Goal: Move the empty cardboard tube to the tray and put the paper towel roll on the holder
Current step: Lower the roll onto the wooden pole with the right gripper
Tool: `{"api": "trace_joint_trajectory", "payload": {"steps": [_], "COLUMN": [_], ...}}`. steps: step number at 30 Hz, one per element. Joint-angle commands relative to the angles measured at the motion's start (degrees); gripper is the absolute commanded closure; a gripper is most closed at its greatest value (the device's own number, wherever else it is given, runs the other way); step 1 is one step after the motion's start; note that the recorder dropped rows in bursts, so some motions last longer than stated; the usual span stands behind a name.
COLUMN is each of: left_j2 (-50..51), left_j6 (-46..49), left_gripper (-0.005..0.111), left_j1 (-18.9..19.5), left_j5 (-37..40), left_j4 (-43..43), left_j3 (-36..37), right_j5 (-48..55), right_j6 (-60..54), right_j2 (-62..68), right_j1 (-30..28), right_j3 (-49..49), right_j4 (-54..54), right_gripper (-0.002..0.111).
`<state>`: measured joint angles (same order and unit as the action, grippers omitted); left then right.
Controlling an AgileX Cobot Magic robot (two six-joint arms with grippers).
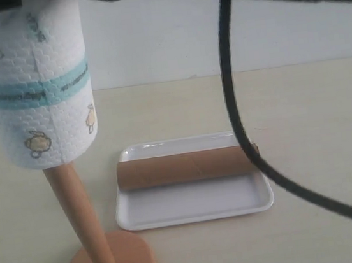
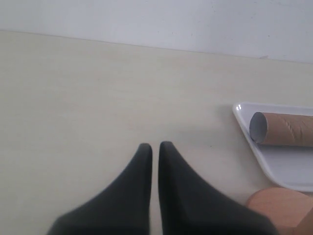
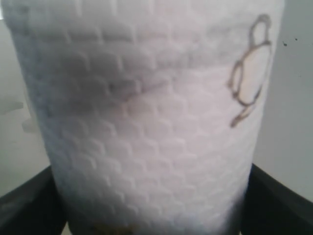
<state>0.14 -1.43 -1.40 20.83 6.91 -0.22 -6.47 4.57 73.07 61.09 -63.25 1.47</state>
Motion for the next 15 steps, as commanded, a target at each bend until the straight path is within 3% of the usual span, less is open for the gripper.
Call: {"api": "trace_joint_trajectory", "payload": {"steps": [1, 9, 15], "left_j2": [-0.14, -0.14, -0.14], "left_j6": [-0.41, -0.41, -0.41], "left_gripper": [0.103, 0.103, 0.103], "left_j1": [0.21, 0.21, 0.21], "left_j5": [-0.06, -0.06, -0.06], "left_j4": [-0.33, -0.33, -0.33], "left_j3": [0.22, 0.22, 0.22], "right_j5": [-7.83, -16.35, -16.0], "right_j6": [-1.74, -1.74, -2.1], "right_j2": [-0.34, -0.34, -0.34], "right_j1": [0.12, 0.12, 0.12], "right_j3": [4.49, 12.71, 13.59], "right_j4": [-0.53, -0.53, -0.53], "right_gripper": [0.108, 0.108, 0.108]}}
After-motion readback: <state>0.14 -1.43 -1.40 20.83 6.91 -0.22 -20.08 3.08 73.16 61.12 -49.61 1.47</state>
